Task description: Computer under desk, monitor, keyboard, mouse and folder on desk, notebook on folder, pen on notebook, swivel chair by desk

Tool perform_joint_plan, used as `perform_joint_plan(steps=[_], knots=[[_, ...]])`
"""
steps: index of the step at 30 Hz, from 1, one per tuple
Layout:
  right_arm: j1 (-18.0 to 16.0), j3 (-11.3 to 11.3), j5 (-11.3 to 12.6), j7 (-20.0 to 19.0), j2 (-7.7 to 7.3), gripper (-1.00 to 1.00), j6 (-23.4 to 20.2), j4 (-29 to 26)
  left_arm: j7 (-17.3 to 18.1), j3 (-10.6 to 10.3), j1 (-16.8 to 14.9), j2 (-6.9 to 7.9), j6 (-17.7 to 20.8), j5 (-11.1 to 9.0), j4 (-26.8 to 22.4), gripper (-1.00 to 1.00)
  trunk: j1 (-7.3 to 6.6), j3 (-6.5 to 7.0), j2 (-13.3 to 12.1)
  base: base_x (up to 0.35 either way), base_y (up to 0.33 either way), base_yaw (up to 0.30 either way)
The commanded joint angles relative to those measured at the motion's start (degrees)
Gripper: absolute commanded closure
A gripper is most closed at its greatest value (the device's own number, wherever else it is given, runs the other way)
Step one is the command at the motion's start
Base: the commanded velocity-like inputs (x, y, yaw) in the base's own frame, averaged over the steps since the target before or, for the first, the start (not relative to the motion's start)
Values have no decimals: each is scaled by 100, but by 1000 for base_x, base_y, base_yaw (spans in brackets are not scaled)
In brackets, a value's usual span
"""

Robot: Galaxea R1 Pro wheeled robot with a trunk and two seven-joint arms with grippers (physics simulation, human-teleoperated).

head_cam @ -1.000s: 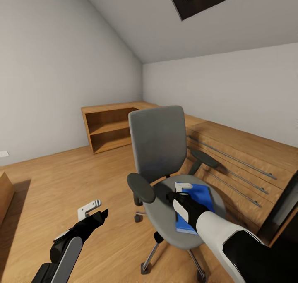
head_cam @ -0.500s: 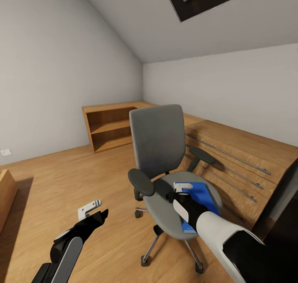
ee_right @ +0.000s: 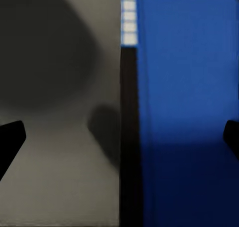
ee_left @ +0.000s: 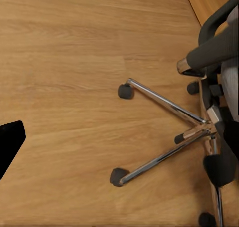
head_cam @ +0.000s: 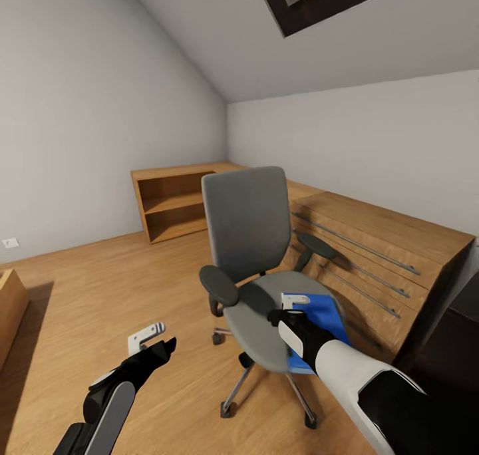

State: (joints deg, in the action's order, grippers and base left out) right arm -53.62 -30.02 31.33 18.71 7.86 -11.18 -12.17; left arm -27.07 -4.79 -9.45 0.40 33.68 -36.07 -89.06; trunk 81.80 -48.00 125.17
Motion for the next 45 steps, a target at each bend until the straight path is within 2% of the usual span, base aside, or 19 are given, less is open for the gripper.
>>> perform_joint_plan(steps=[1, 9, 42, 45], knots=[[0, 5, 78, 36, -3, -100, -37, 259, -56, -11, -4, 4, 7, -58, 2, -100, -1, -7, 2, -52, -71, 0], [0, 5, 78, 37, -4, -100, -33, 261, -53, -20, -4, 4, 7, -58, 27, -100, -1, -7, 2, -16, -22, 0], [0, -3, 67, 28, 5, -100, 7, 259, -62, -22, -4, 4, 10, -58, 37, -100, -726, 586, -1321, 0, 0, 0], [0, -3, 67, 28, 5, -100, 10, 259, -62, -22, -4, 4, 13, -58, 37, -100, -726, 586, -1321, 0, 0, 0]])
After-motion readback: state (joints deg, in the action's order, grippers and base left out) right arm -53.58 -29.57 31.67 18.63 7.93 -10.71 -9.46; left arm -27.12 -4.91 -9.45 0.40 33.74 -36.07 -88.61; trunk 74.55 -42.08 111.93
